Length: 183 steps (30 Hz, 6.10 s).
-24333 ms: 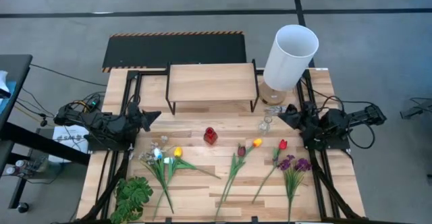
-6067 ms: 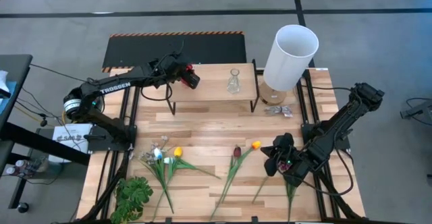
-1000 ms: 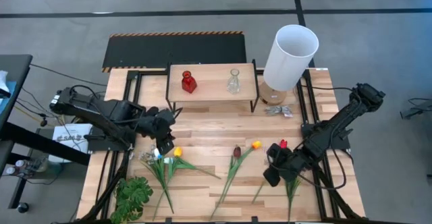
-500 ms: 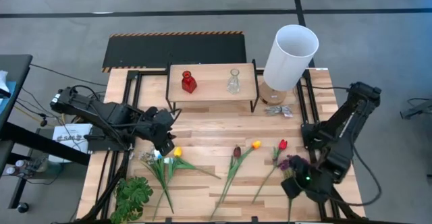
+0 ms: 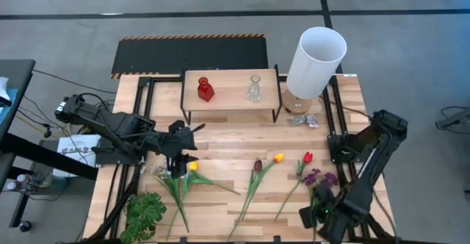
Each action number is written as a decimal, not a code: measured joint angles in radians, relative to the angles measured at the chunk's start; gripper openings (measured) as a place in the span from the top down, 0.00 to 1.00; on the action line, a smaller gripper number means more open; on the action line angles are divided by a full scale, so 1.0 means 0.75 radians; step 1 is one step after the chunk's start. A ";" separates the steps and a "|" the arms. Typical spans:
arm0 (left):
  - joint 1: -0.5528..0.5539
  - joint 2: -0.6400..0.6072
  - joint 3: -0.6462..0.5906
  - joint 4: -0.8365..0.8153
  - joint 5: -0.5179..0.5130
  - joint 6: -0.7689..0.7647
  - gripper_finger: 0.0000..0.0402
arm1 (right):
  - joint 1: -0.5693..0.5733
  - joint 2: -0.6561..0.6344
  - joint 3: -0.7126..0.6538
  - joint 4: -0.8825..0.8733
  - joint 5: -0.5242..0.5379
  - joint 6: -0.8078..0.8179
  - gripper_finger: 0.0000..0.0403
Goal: Pick and place flowers into a vace then onto a shelf
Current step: Put the violet flowers into the red vase on the shelf
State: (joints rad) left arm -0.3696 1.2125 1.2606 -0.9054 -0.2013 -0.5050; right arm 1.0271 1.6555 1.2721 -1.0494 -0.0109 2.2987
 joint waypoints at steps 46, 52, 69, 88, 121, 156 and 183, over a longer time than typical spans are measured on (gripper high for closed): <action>-0.063 0.000 0.000 0.066 0.013 -0.004 0.60 | -0.017 0.419 0.019 0.007 -0.078 -0.024 0.59; -0.063 0.000 0.000 0.066 0.014 -0.004 0.60 | -0.014 0.407 -0.051 0.103 -0.083 -0.023 0.62; -0.064 0.000 0.000 0.065 0.019 -0.001 0.60 | -0.034 0.376 -0.048 0.100 0.013 -0.083 0.98; -0.063 0.000 0.000 0.065 -0.002 0.053 0.60 | -0.034 0.377 0.656 -0.642 0.219 -0.184 0.99; 0.014 0.093 -0.861 2.340 -0.012 -0.046 0.60 | -0.331 0.366 0.920 -0.242 1.601 -1.216 1.00; 0.031 0.150 -0.713 2.381 0.201 0.113 0.59 | -0.552 0.373 0.920 0.375 1.274 -1.889 1.00; 0.033 0.150 -0.713 2.359 0.148 0.122 0.90 | -0.587 0.373 0.920 0.384 1.185 -1.879 0.90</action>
State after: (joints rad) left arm -0.3447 1.3247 0.7261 0.8635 -0.0902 -0.4133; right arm 0.5865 1.9354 1.9621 -0.7616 0.8776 0.8898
